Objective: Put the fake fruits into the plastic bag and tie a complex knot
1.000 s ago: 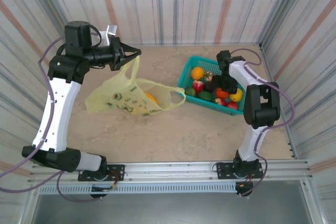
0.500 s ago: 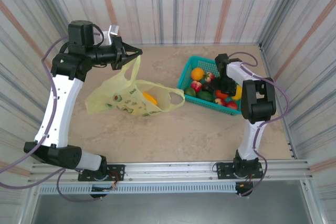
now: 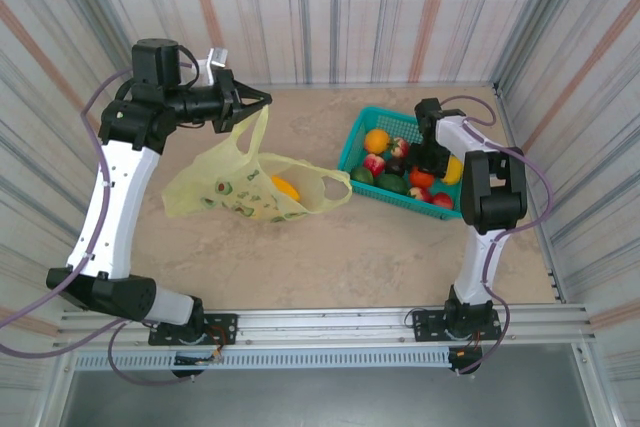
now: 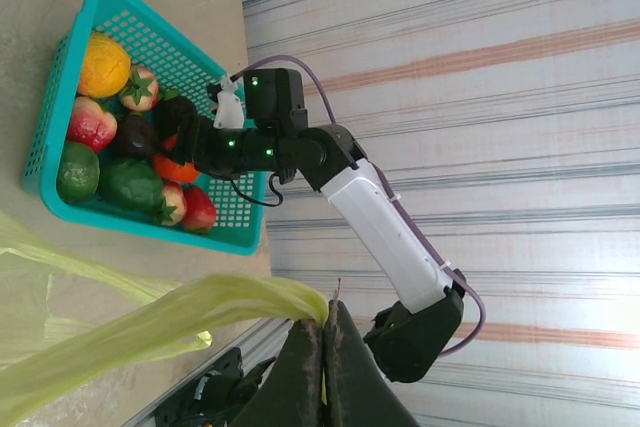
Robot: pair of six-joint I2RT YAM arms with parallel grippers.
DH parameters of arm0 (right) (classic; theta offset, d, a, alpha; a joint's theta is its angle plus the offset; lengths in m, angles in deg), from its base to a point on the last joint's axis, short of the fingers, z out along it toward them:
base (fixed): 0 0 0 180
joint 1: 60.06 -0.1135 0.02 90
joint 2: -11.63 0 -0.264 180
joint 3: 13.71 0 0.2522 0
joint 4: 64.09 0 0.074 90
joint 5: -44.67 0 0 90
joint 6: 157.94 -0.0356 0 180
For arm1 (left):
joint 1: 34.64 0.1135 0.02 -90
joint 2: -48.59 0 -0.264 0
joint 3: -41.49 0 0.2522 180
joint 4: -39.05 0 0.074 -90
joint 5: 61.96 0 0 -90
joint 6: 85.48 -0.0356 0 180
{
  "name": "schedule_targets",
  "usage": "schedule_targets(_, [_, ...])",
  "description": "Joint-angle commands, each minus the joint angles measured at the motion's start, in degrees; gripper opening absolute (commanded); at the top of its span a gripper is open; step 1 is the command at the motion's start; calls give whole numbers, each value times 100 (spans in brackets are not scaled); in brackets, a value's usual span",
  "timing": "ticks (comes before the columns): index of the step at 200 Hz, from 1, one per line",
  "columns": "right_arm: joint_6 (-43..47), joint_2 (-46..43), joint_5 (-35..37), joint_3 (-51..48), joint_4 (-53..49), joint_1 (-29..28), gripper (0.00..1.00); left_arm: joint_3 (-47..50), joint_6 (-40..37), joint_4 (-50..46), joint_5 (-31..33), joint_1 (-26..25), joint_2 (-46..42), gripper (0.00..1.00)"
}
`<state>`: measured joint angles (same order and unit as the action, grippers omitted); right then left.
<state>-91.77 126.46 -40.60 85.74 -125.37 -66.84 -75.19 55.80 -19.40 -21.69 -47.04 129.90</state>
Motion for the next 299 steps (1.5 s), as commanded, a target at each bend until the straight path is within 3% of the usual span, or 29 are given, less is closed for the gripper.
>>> schedule_targets(1, [-125,-449,-5,26,-27,-6,62,-151,-14,77,-124,-8,6,0])
schedule_targets(67, [-303,-1373,56,211,-252,-50,62,-111,-18,75,-114,-8,-96,0])
schedule_targets(122, [-360,-2164,-59,731,-272,-759,62,-49,-40,57,-98,1,-170,0])
schedule_targets(142, [-372,-2361,-596,918,-56,-1012,62,-62,-49,61,-98,1,-169,0])
schedule_targets(184, [-141,-2501,-3055,1170,1010,-1653,62,-50,-49,55,-80,9,-184,0])
schedule_targets(216, [132,-2325,-4222,1466,1179,-2252,62,-52,-49,49,-73,27,-211,0])
schedule_targets(251, [301,-2290,-4697,1370,1179,-2688,62,17,-51,35,-71,69,-291,0])
schedule_targets(299, [577,-1950,-4384,1156,843,-3284,62,144,-40,21,-82,98,-410,0])
